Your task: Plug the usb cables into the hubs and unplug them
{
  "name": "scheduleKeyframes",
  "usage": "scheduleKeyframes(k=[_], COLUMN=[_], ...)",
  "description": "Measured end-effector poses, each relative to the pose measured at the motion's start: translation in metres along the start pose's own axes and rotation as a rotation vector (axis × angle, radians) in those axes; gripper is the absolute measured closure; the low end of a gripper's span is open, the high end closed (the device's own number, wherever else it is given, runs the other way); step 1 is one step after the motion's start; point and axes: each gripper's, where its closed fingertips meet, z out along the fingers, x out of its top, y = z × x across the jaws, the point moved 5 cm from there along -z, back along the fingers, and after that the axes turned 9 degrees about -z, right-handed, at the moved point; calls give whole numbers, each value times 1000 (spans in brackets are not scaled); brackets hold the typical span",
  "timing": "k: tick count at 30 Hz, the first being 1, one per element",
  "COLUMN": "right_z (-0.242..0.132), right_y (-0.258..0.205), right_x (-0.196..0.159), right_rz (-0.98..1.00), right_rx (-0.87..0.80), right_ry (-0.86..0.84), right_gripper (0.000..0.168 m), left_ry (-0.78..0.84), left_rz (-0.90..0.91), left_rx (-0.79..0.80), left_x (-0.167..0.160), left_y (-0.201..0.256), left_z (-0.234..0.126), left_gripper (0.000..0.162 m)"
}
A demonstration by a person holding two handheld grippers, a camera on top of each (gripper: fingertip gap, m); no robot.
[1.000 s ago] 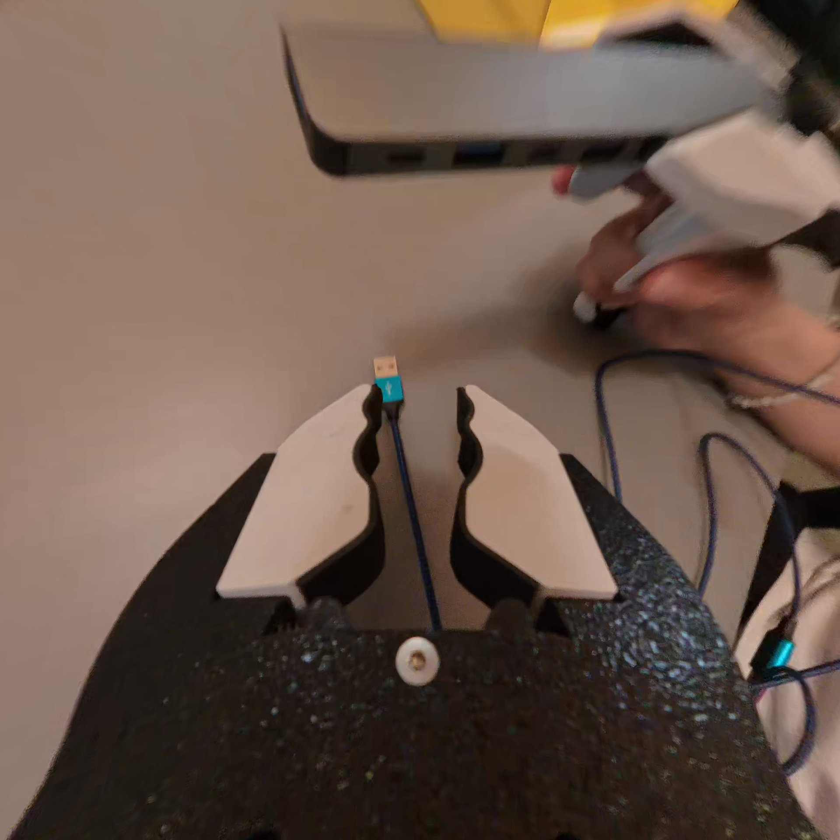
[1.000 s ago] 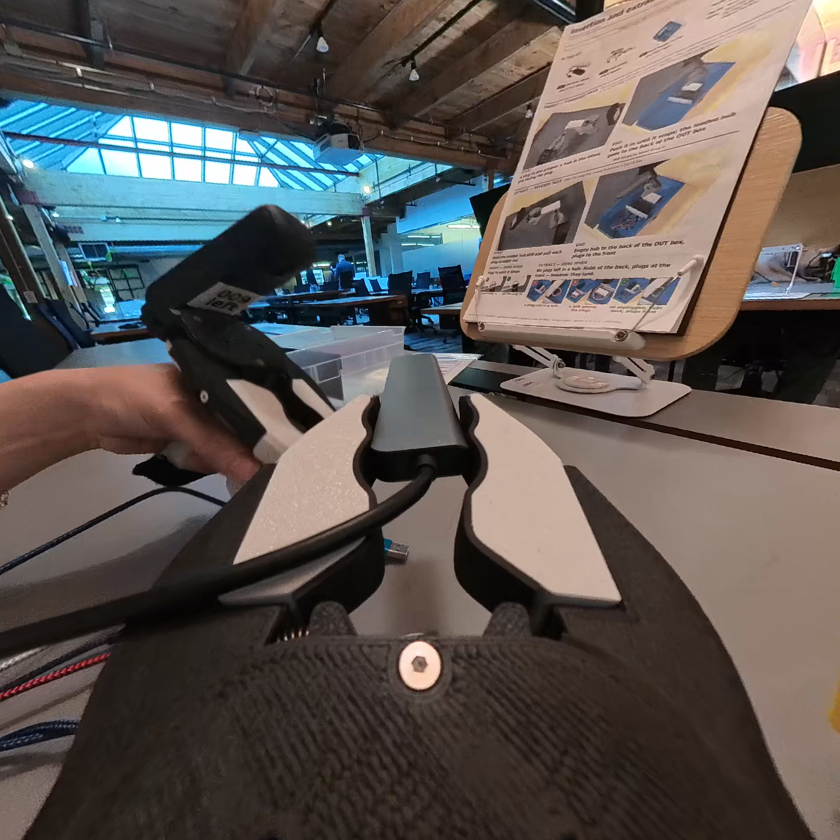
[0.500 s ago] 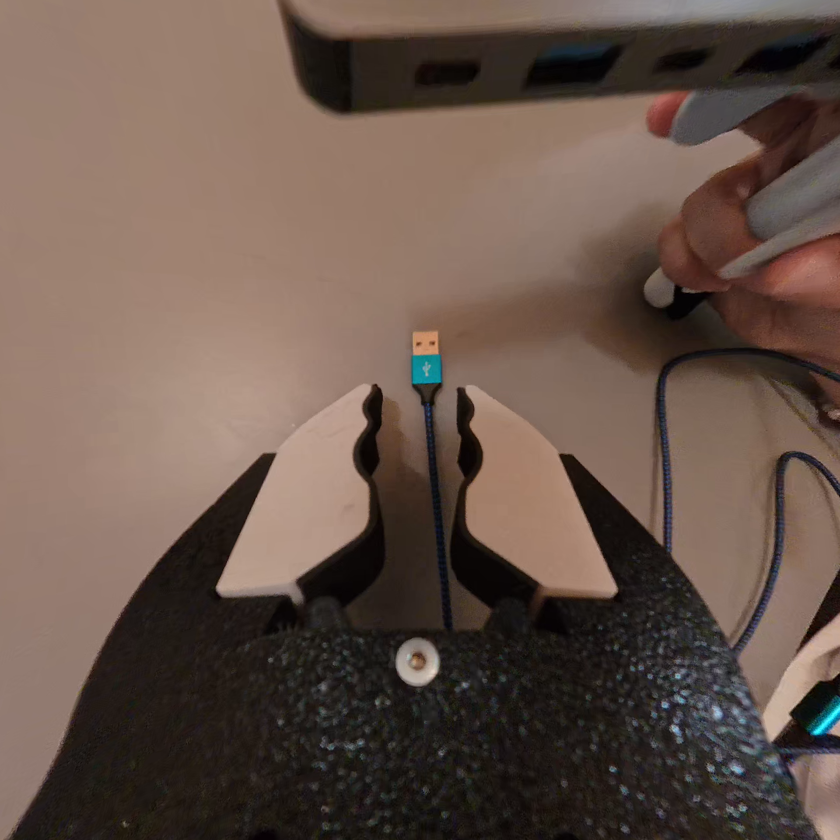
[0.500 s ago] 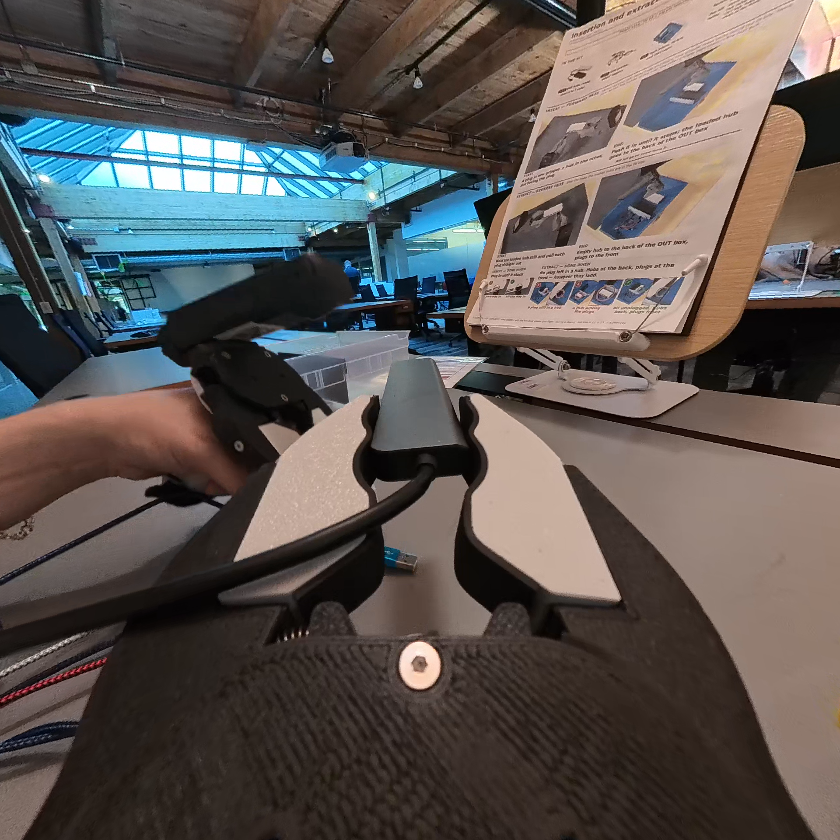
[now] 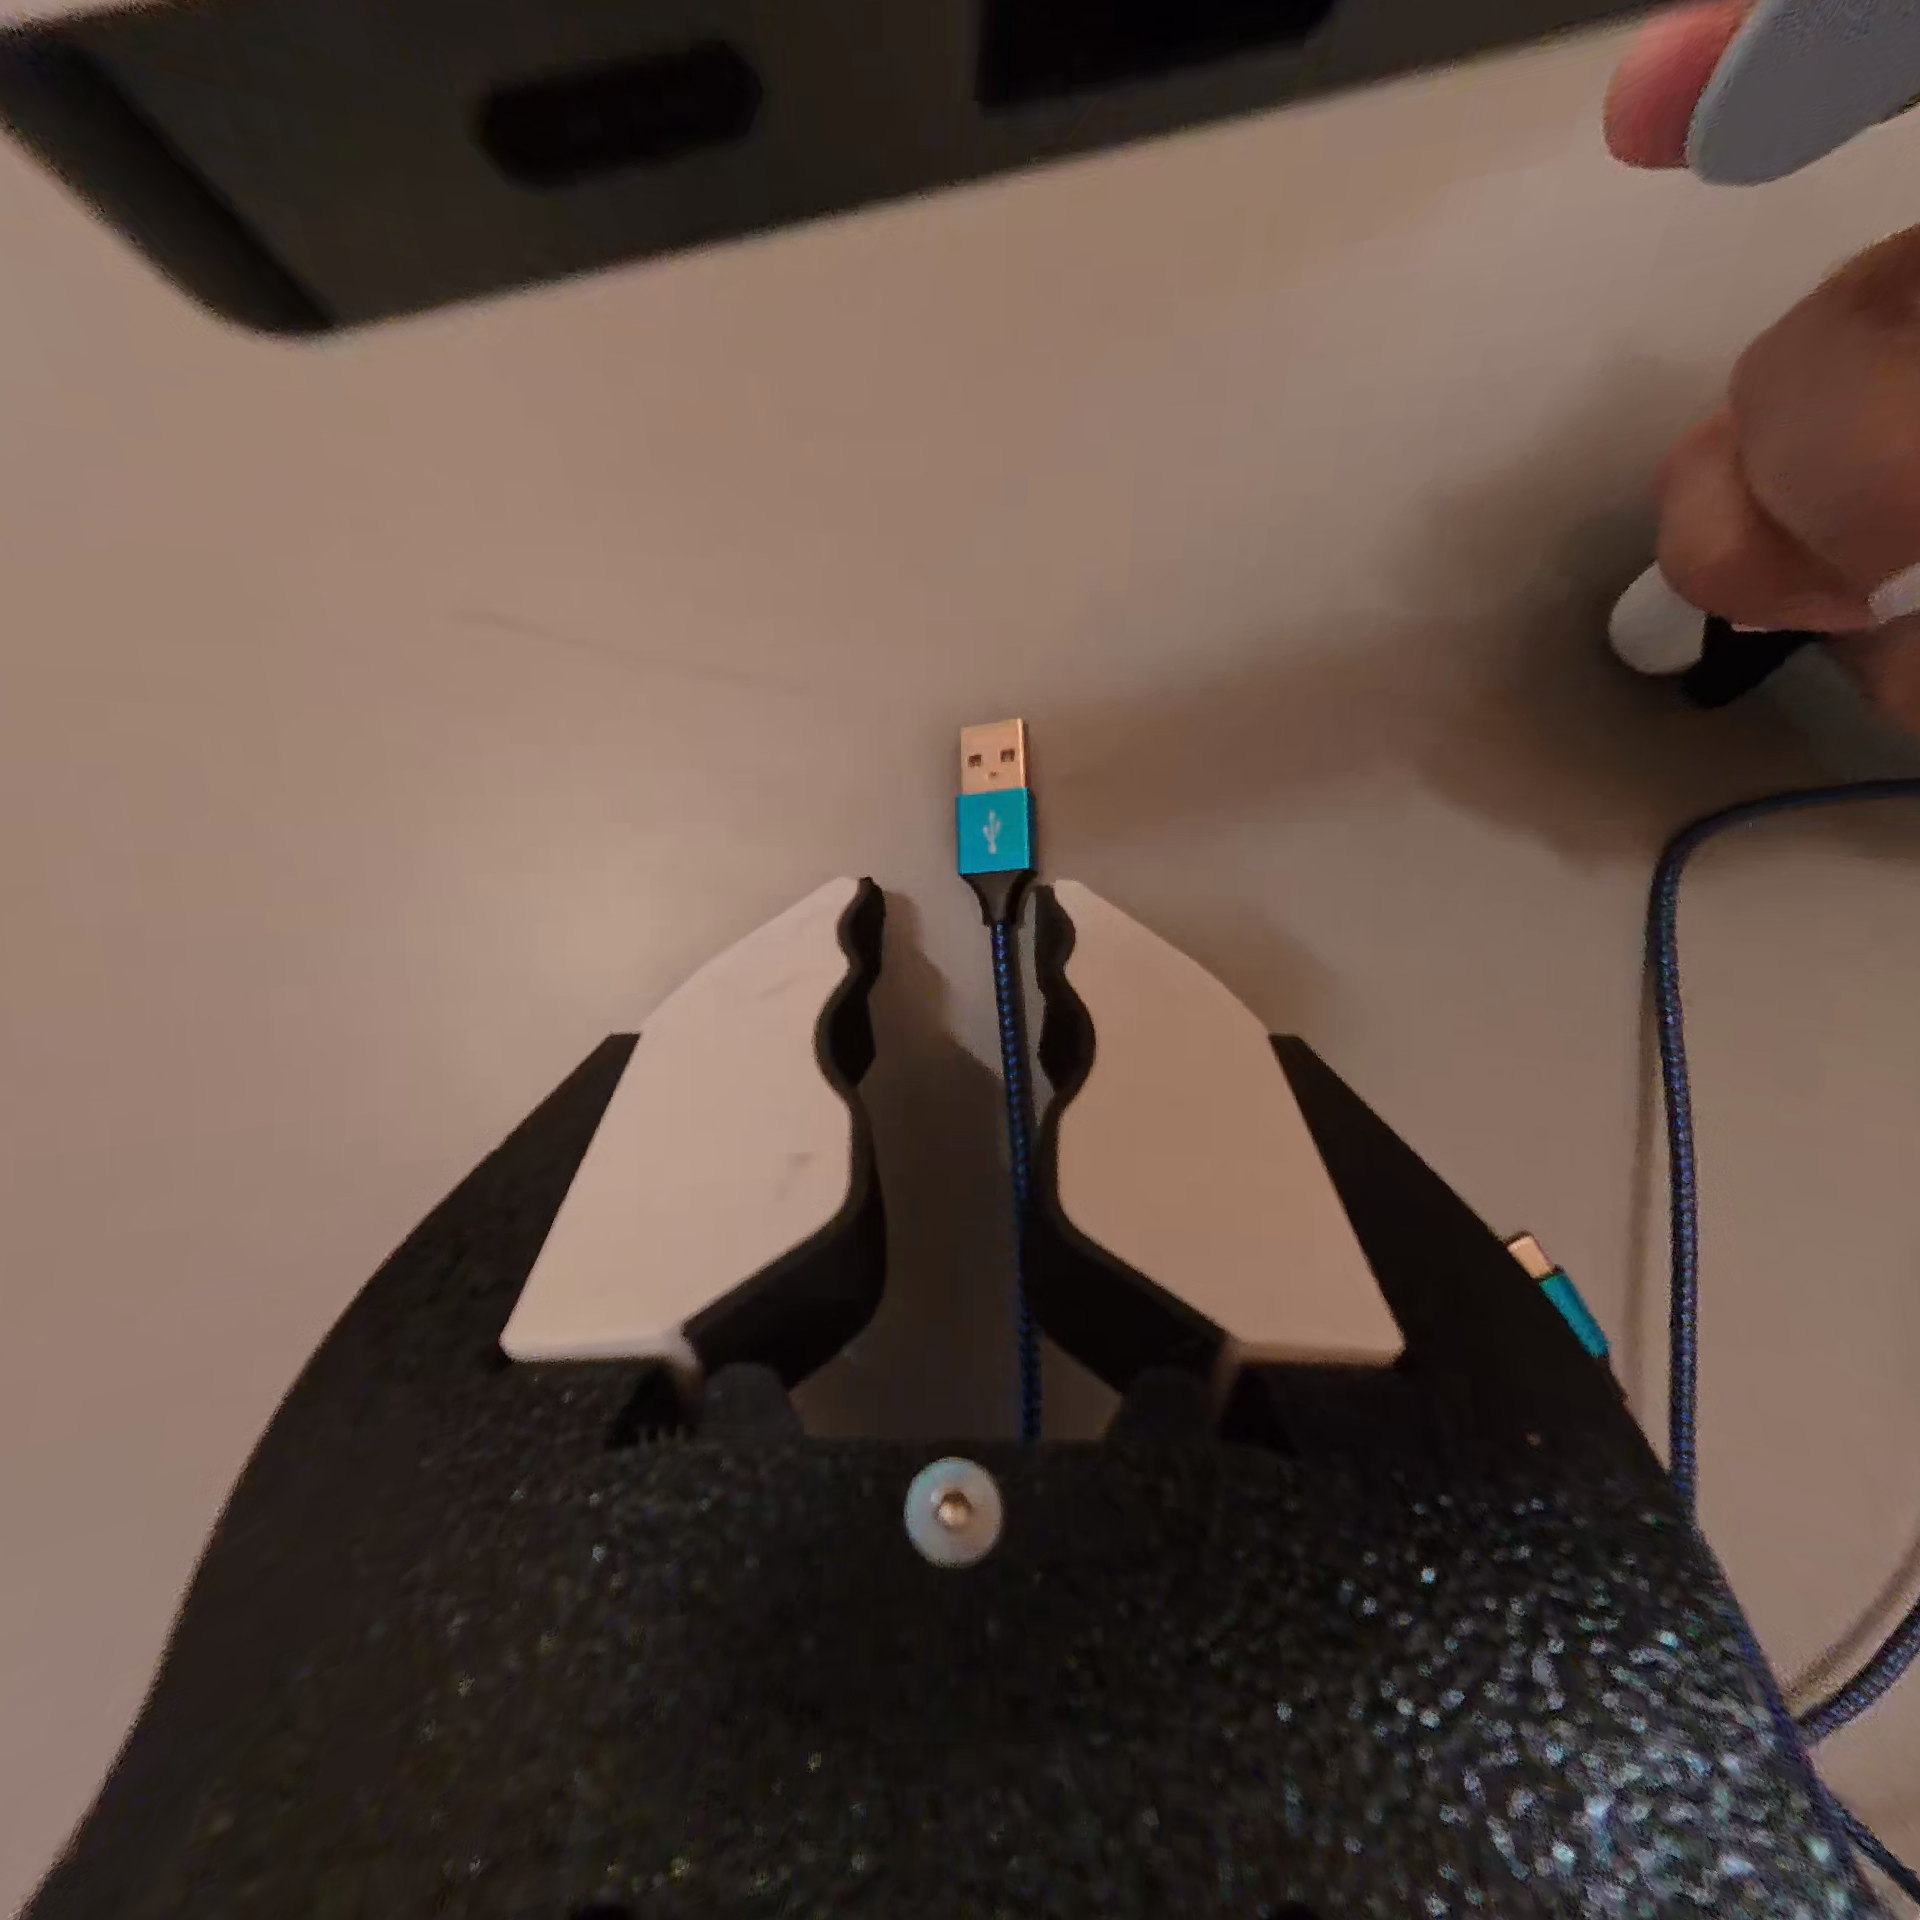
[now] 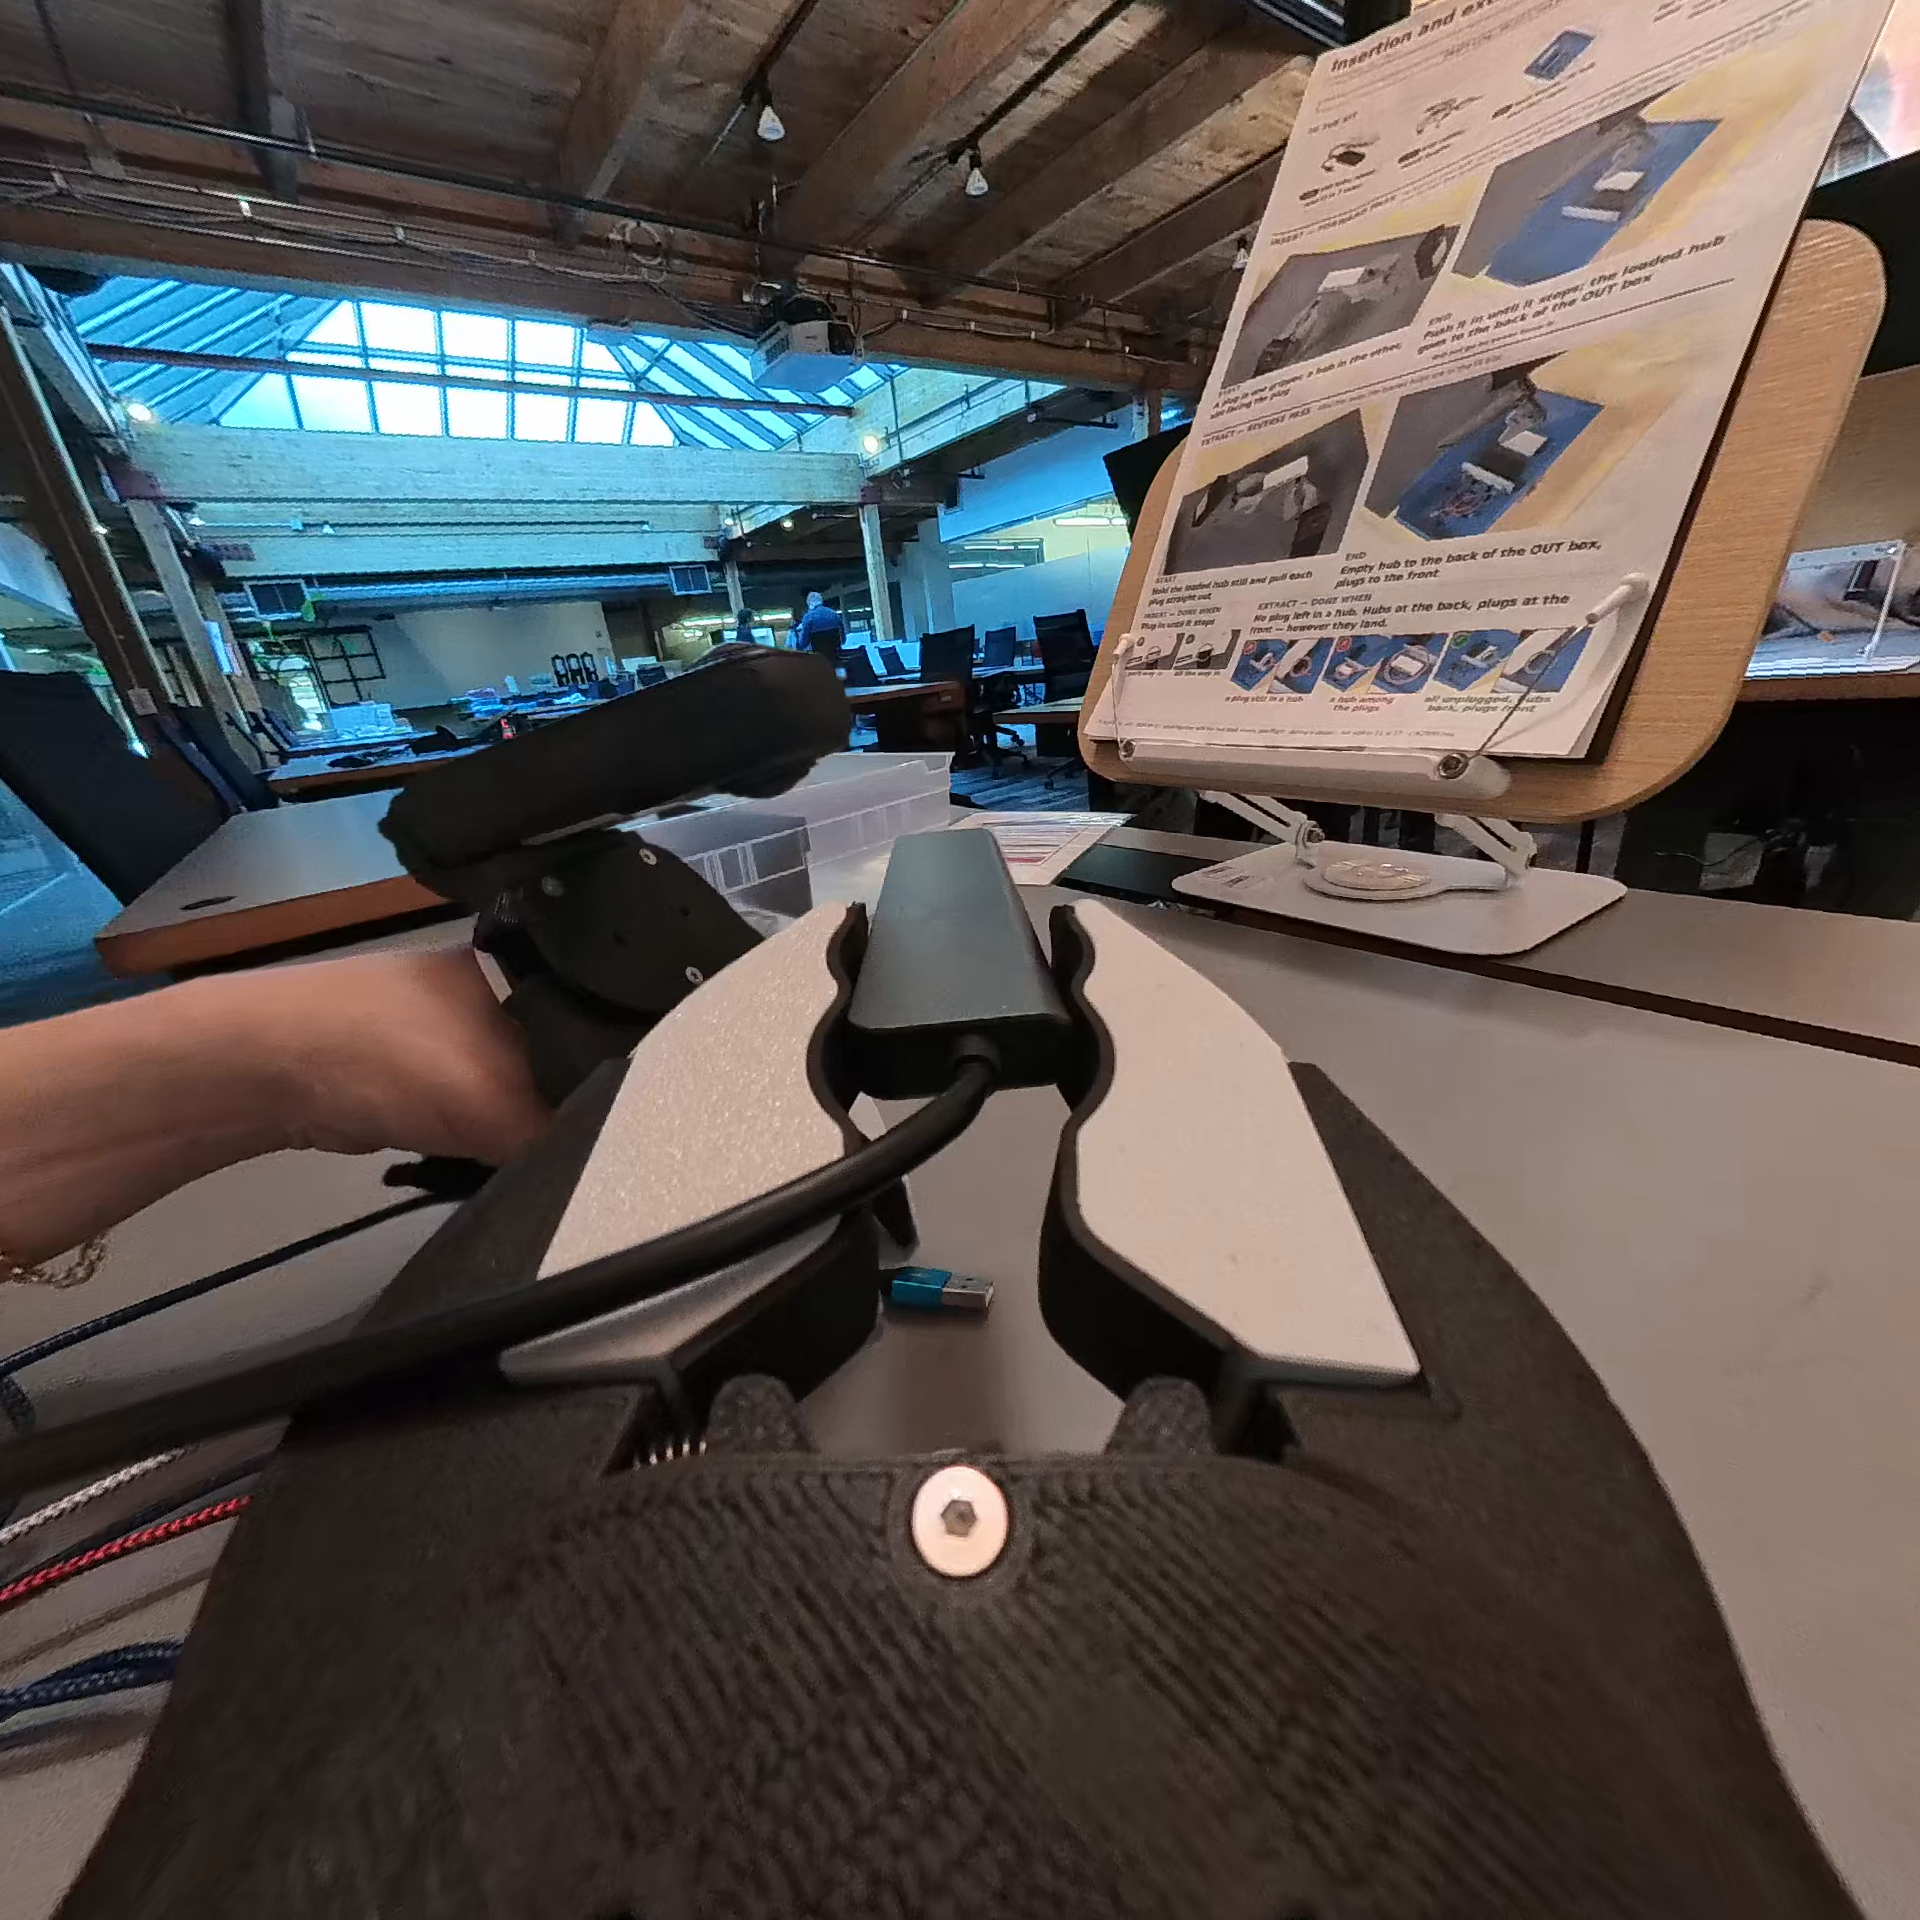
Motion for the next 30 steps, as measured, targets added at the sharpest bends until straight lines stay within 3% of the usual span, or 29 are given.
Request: scheduleKeyframes(k=[3,5,10,13,16,19,22,26,30], right_z=[-1,-1,0,0,0,-1,-1,-1,-1], right_y=[1,2,0,0,0,2,2,2,2], right_x=[0,0,0,0,0,1,1,1,1], right_rz=[8,12,6,3,10,23,27,26,30], right_rx=[-3,-4,8,10,10,9,8,15,18], right_ry=[5,9,2,3,6,12,14,13,21], right_gripper=[134,134,133,133,134,134,134,134,134], left_ry=[34,72,129,112,131,138,46,15,-31], left_rz=[74,121,178,302,368,284,96,49,105], left_rx=[15,-31,-79,29,39,-49,-145,-187,-98], left_x=[-2,-5,-7,-8,-4,5,11,10,-2], left_y=[2,8,10,4,3,1,-11,-12,-17], left_z=[1,3,3,-5,-26,-53,-62,-40,-15], left_gripper=[140,155,155,154,139,133,133,134,141])
